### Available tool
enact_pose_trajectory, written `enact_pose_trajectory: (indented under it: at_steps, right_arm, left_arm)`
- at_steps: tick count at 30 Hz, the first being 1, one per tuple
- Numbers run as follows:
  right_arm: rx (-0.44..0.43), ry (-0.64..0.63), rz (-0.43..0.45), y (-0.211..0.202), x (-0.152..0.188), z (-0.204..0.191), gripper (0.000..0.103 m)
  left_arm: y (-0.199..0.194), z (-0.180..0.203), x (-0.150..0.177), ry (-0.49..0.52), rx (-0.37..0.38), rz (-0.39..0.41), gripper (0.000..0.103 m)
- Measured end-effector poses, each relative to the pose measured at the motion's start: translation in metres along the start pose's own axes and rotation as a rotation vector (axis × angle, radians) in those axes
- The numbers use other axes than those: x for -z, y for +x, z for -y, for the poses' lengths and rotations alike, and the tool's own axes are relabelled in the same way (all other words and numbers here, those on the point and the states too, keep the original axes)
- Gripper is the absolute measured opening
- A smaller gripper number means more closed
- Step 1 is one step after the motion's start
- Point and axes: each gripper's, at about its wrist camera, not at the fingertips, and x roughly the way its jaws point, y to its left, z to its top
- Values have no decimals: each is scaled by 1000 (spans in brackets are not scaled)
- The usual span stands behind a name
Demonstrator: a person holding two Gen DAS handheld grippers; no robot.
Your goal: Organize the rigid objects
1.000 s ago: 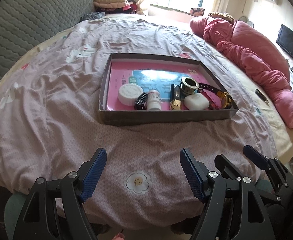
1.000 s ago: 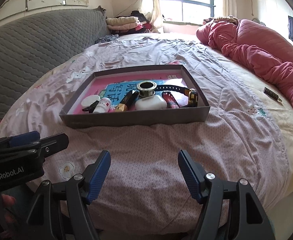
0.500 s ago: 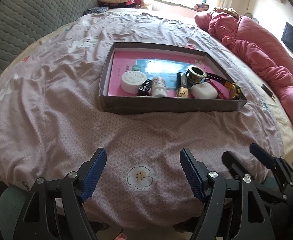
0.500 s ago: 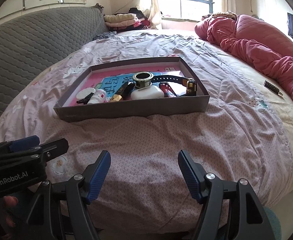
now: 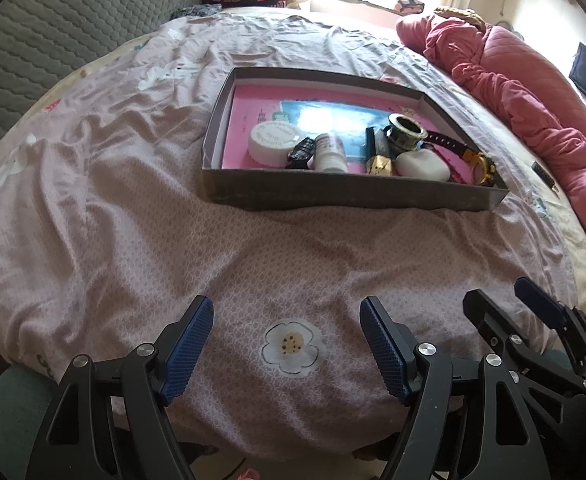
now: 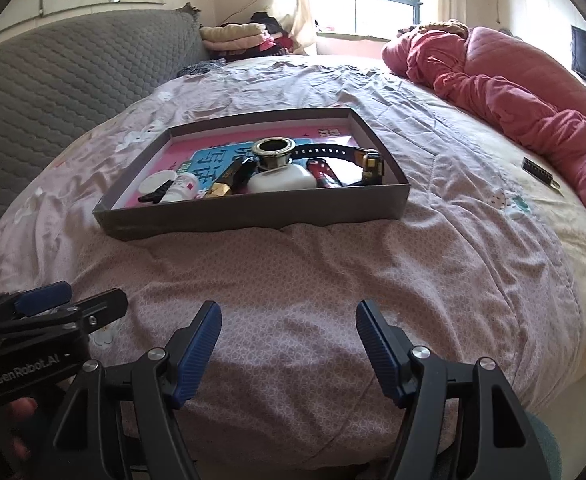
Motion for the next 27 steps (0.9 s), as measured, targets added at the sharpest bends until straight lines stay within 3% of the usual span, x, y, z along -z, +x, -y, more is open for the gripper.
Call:
enact_pose_trajectory:
  at_steps: [19, 27]
  right_arm:
    - [10, -11, -28, 6, 2, -1, 69]
    - [10, -8, -30, 7, 2, -1, 69]
  left_arm:
    - [7, 1, -1, 11, -29, -28, 77]
    - [4, 7, -1, 21, 3, -26, 77]
